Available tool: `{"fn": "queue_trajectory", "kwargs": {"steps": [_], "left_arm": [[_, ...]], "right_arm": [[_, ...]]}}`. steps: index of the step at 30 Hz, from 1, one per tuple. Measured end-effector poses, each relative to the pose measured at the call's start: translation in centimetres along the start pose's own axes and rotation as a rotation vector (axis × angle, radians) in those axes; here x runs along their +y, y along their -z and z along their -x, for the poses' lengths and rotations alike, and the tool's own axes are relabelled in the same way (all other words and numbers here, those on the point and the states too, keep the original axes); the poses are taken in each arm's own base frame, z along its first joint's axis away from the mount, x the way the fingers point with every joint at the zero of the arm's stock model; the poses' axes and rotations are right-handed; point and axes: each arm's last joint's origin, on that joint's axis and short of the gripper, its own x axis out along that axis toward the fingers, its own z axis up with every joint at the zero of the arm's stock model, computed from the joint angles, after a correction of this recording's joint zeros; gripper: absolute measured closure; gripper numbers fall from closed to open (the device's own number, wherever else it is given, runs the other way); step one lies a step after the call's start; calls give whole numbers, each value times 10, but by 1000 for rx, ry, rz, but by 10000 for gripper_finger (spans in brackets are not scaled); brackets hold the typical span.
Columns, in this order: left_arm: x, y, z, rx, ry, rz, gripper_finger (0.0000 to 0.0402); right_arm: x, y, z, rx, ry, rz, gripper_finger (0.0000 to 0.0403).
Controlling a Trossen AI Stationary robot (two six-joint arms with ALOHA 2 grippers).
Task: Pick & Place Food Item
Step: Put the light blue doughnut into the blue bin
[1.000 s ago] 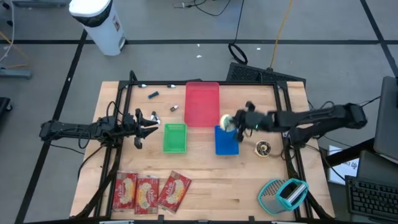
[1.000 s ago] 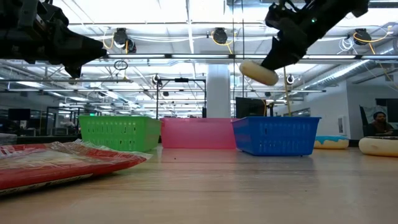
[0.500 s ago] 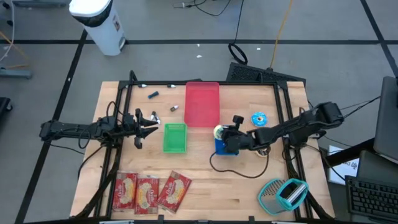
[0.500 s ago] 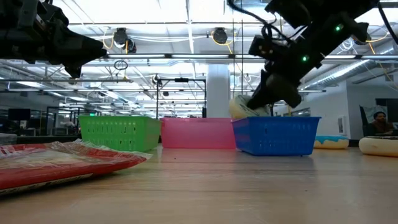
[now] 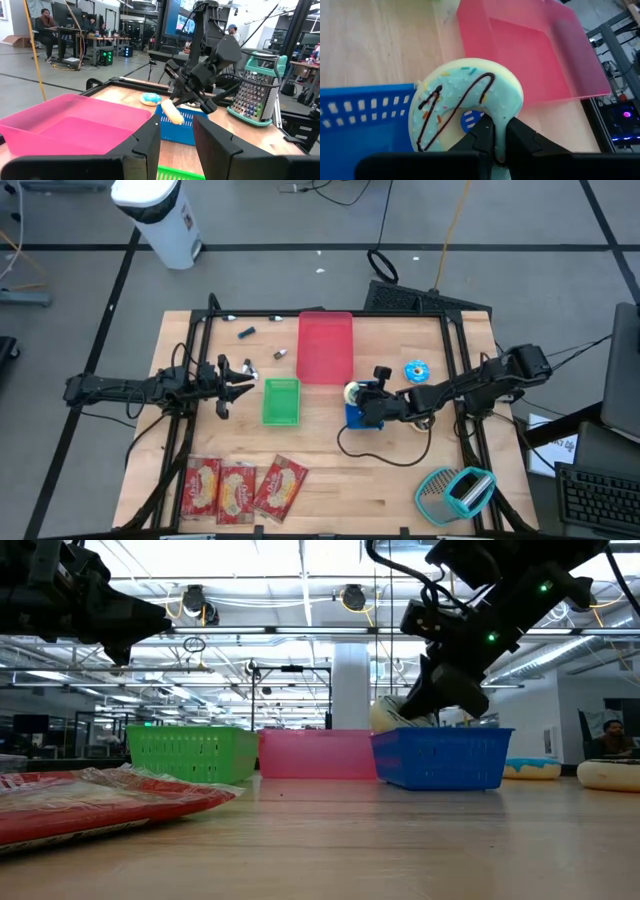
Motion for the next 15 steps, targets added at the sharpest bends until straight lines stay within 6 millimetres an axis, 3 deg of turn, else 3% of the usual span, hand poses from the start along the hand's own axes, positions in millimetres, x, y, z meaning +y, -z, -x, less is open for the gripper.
{"fn": "queue_trajectory", "kwargs": {"steps": [10, 15], "left_arm": [[0, 0, 0, 0, 0, 0, 286], [0, 0, 0, 0, 0, 0, 286]], "right_arm": [[0, 1, 0, 10, -13, 31, 377], [1, 0, 0, -5, -39, 38, 342]]}}
